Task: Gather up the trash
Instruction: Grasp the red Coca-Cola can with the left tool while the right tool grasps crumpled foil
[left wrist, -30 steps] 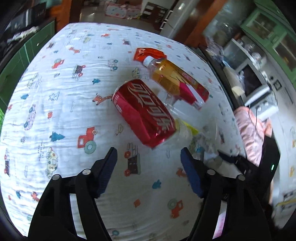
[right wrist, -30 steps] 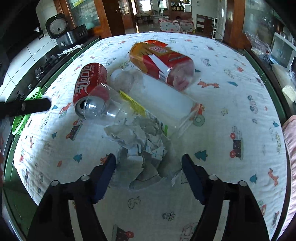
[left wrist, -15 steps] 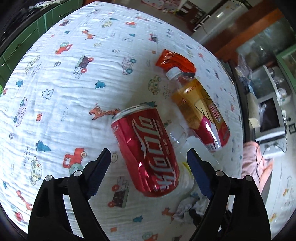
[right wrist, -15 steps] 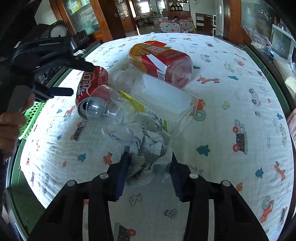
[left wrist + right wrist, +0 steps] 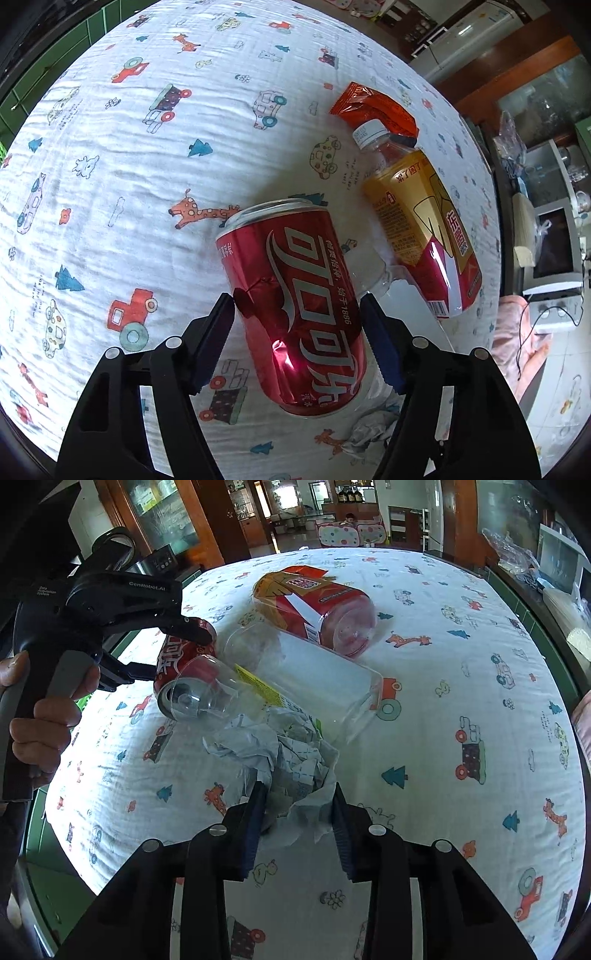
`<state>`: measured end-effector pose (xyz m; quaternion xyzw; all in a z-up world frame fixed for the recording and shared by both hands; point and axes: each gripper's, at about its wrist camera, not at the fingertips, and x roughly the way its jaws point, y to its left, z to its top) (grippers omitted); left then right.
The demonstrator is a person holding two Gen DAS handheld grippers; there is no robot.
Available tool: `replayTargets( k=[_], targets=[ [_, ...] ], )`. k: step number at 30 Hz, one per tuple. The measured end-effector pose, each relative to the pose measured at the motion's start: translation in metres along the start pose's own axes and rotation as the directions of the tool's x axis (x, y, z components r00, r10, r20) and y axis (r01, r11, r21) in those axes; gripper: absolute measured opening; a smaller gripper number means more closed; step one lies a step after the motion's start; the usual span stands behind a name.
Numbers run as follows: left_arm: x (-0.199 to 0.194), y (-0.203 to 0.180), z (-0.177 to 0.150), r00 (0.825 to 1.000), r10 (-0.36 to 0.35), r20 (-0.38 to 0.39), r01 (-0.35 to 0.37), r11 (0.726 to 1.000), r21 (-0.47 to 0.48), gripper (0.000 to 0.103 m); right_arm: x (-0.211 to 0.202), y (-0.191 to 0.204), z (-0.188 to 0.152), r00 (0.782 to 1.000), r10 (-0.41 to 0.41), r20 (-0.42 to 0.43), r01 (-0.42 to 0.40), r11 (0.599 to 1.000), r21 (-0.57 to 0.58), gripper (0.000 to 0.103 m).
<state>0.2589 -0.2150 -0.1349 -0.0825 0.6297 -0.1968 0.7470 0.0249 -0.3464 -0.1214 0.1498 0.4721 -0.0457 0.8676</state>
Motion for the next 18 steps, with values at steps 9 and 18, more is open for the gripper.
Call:
replayTargets(
  k=[9, 18],
  targets=[
    [-0.026, 0.009, -0.009, 0.998, -0.042, 0.037, 0.04, 0.998, 0.058, 0.063, -0.005, 0.003, -0.001, 1.0, 0.004, 0.007, -0.004, 1.0, -0.007, 0.028],
    [-0.066, 0.037, -0.013, 0.993, -0.075, 0.092, 0.069, 0.995, 0.067, 0.061, -0.017, 0.01, 0.001, 1.0, 0.005, 0.03, -0.005, 1.0, -0.024, 0.021]
  ],
)
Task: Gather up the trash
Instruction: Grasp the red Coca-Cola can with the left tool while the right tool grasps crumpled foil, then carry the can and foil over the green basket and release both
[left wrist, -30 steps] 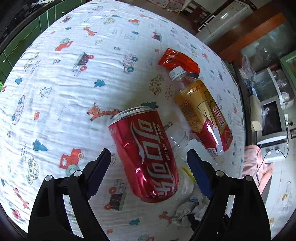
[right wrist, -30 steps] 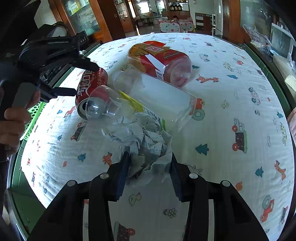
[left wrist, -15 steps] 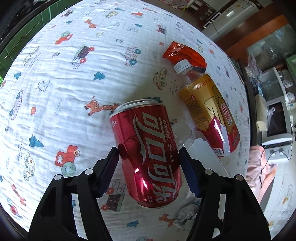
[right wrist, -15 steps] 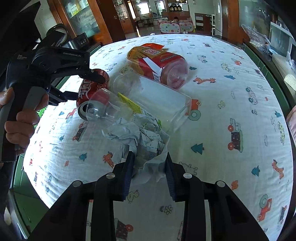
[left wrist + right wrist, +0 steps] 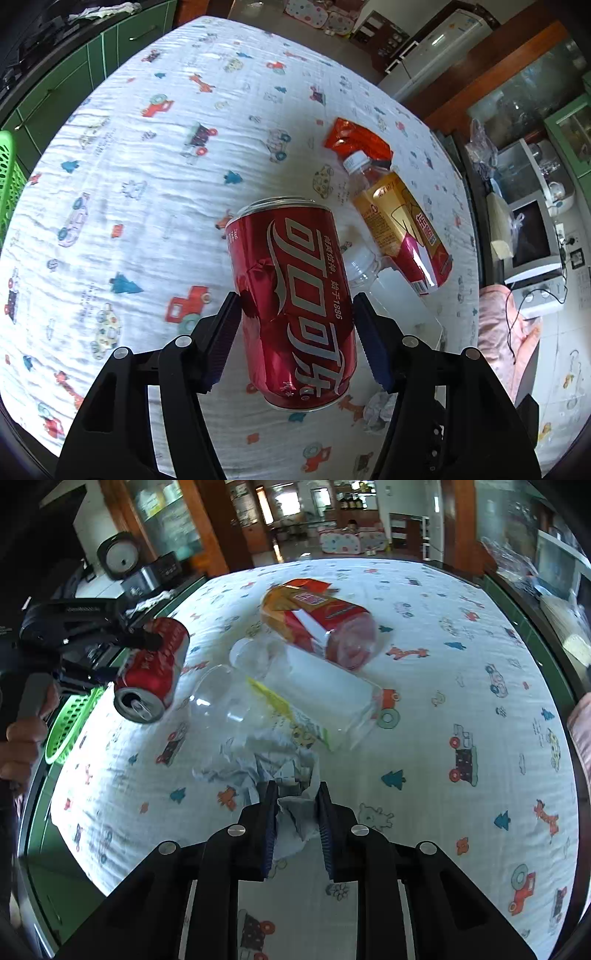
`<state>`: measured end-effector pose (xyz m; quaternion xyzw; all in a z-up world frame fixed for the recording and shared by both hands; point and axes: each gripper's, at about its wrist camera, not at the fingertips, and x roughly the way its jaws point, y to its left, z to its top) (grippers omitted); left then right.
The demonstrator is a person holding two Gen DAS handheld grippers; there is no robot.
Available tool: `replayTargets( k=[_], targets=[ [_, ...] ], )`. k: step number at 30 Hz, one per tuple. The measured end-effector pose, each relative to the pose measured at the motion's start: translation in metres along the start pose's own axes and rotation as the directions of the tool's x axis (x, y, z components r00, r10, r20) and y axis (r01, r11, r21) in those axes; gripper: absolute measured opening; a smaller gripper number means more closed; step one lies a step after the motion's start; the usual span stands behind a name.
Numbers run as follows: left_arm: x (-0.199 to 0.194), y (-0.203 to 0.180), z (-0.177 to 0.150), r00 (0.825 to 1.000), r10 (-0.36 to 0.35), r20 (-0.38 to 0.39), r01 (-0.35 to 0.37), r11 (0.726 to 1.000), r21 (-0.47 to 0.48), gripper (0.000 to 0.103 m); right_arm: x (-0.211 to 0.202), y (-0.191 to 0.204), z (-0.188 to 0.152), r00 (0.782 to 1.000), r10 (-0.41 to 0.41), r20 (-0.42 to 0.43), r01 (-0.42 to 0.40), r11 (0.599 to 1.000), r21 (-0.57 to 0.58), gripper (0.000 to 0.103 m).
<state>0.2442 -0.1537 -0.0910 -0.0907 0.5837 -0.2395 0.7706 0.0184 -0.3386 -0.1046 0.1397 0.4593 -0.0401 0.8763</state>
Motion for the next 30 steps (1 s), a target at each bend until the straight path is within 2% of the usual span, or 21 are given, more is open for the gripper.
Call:
replayTargets(
  k=[1, 7, 8, 12, 16, 23, 27, 30],
  targets=[
    [-0.005, 0.004, 0.0, 1.0, -0.001, 0.008, 0.001, 1.0, -0.002, 0.061, 0.001, 0.0, 0.0, 1.0, 0.004, -0.004, -0.004, 1.0, 0.001, 0.023],
    [-0.036, 0.026, 0.0, 0.998, -0.007, 0.055, 0.008, 1.0, -0.019, 0.061, 0.01, 0.002, -0.002, 1.0, 0.015, -0.015, -0.014, 1.0, 0.024, 0.053],
    [-0.042, 0.031, -0.001, 0.998, -0.004, 0.064, 0.005, 1.0, -0.022, 0.061, 0.011, 0.002, -0.002, 1.0, 0.021, -0.016, -0.021, 0.999, 0.026, 0.053],
    [-0.058, 0.045, -0.002, 0.996, 0.004, 0.087, -0.001, 1.0, -0.03, 0.061, 0.022, 0.005, -0.003, 0.999, 0.032, -0.044, -0.031, 0.999, 0.027, 0.053],
    [-0.076, 0.064, -0.003, 0.994, 0.005, 0.113, 0.0, 0.999, -0.046, 0.061, 0.028, 0.01, -0.003, 0.995, 0.073, -0.064, -0.072, 0.997, 0.029, 0.03],
    [-0.117, 0.106, -0.005, 0.983, 0.023, 0.181, -0.005, 0.995, -0.096, 0.06, 0.011, 0.042, 0.011, 0.998, 0.054, -0.018, -0.055, 0.996, -0.065, 0.026],
    [-0.142, 0.135, -0.005, 0.972, 0.05, 0.228, -0.019, 0.99, -0.137, 0.06, 0.001, 0.074, 0.03, 0.995, 0.103, 0.006, -0.102, 0.986, -0.136, 0.026],
    [-0.16, 0.162, -0.003, 0.961, 0.101, 0.258, -0.056, 0.983, -0.177, 0.06, -0.003, 0.104, 0.048, 0.987, 0.161, 0.018, -0.154, 0.97, -0.187, 0.026]
  ],
)
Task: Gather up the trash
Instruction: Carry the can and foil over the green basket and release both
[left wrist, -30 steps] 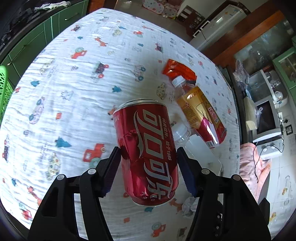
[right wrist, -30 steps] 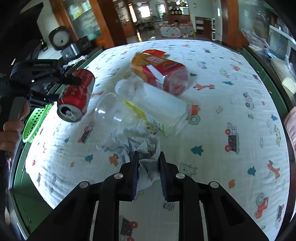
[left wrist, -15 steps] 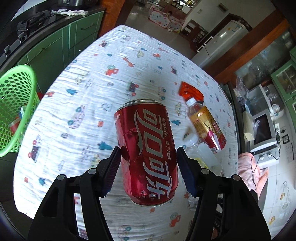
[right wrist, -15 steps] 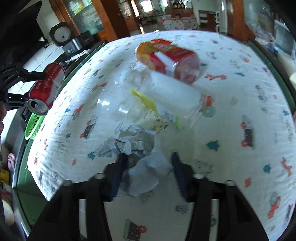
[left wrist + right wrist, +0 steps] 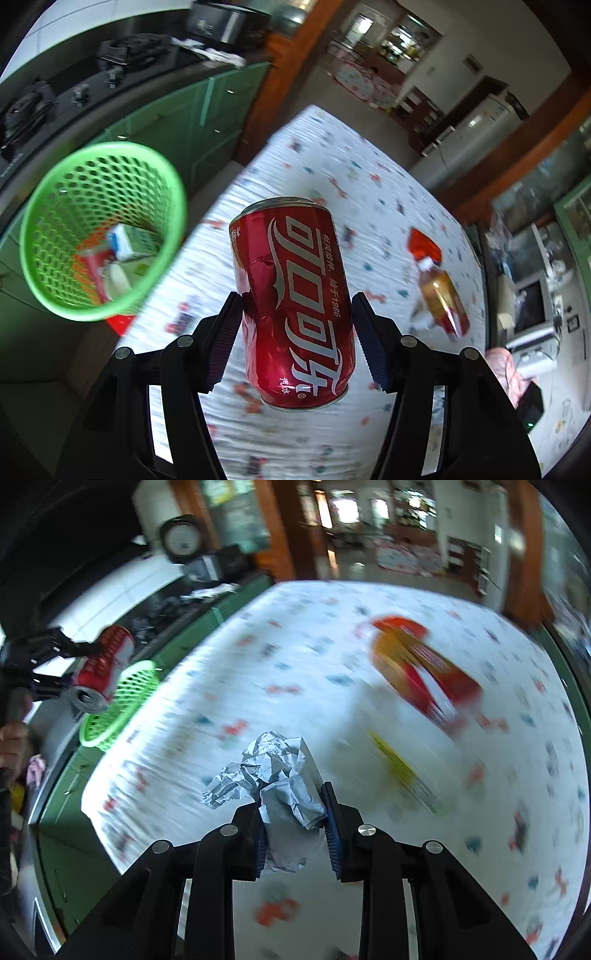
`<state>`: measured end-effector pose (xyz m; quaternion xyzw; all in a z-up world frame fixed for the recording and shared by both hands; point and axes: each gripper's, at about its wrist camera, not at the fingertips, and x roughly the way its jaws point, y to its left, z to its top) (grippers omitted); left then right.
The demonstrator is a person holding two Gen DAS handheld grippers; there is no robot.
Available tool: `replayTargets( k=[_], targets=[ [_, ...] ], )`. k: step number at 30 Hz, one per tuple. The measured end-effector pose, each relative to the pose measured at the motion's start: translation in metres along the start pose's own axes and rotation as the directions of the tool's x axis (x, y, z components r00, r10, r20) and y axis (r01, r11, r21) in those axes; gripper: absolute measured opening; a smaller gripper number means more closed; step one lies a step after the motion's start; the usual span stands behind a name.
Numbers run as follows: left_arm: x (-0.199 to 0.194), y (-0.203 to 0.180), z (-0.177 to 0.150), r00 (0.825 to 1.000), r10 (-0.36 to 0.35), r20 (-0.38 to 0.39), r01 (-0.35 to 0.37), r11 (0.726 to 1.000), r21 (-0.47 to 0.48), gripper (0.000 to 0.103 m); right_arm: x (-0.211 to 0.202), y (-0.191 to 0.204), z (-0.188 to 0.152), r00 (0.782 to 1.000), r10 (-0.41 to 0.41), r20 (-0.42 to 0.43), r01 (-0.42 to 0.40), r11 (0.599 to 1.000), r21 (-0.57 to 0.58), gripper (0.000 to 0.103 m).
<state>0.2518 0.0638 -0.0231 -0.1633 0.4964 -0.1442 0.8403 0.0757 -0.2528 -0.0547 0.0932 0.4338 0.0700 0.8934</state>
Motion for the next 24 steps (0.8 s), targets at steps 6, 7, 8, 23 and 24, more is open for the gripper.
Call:
replayTargets(
  k=[6, 7, 8, 23, 24],
  targets=[
    [-0.017, 0.062, 0.027, 0.993, 0.103, 0.048, -0.101, 0.993, -0.058, 0.06, 0.024, 0.063, 0.05, 0.995, 0.094, 0.013, -0.092, 0.99, -0.11, 0.026],
    [-0.018, 0.07, 0.03, 0.991, 0.119, 0.052, -0.116, 0.991, -0.066, 0.06, 0.03, 0.076, 0.059, 0.994, 0.106, 0.013, -0.103, 0.986, -0.133, 0.026],
    [-0.019, 0.082, 0.035, 0.987, 0.15, 0.056, -0.145, 0.987, -0.075, 0.06, 0.035, 0.086, 0.065, 0.994, 0.112, 0.014, -0.109, 0.983, -0.149, 0.026],
    [0.01, 0.197, 0.074, 0.972, 0.235, 0.019, -0.229, 0.962, -0.149, 0.06, 0.134, 0.236, 0.154, 0.975, 0.221, -0.041, -0.222, 0.927, -0.302, 0.027],
    [0.013, 0.202, 0.075, 0.971, 0.238, 0.01, -0.234, 0.96, -0.156, 0.061, 0.142, 0.243, 0.158, 0.975, 0.217, -0.045, -0.22, 0.925, -0.309, 0.027]
  ],
)
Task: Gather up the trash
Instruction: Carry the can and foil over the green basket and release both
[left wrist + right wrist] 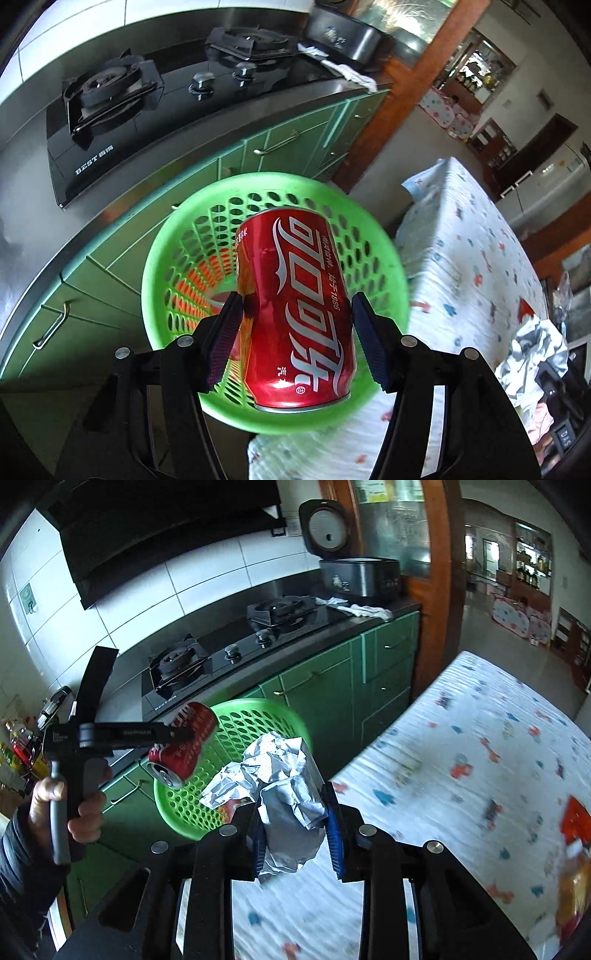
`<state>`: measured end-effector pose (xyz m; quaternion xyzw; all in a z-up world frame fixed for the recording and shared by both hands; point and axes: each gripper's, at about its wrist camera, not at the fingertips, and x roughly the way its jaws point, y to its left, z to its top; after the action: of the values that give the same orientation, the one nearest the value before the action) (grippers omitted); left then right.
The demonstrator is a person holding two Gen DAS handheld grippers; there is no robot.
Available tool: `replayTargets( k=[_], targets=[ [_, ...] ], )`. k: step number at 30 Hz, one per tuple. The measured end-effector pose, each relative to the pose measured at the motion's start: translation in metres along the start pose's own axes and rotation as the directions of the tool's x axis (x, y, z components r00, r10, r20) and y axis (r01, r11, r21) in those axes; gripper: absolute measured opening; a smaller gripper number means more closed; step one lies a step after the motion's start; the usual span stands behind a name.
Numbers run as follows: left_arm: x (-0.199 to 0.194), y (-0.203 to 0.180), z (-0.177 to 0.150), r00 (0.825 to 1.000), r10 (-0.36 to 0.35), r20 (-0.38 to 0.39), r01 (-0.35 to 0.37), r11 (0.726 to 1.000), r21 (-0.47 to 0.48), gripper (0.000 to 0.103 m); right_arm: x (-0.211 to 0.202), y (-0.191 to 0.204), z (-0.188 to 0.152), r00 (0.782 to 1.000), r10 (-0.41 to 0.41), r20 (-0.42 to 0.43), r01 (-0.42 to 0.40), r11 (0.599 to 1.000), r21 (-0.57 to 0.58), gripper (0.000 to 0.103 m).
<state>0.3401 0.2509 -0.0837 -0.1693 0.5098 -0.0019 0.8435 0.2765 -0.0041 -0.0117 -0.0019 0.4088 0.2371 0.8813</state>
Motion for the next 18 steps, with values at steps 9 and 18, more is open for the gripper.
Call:
replayTargets(
  k=[9, 18],
  targets=[
    [0.02, 0.031, 0.008, 0.999, 0.012, -0.035, -0.014, 0.999, -0.048, 0.069, 0.07, 0.028, 0.037, 0.997, 0.046, -0.056, -0.046, 0.999, -0.006, 0.033],
    [0.009, 0.048, 0.007, 1.0, 0.022, -0.017, -0.023, 0.997, -0.07, 0.069, 0.094, 0.046, 0.046, 0.996, 0.066, -0.06, -0.067, 0.998, -0.014, 0.05]
  ],
)
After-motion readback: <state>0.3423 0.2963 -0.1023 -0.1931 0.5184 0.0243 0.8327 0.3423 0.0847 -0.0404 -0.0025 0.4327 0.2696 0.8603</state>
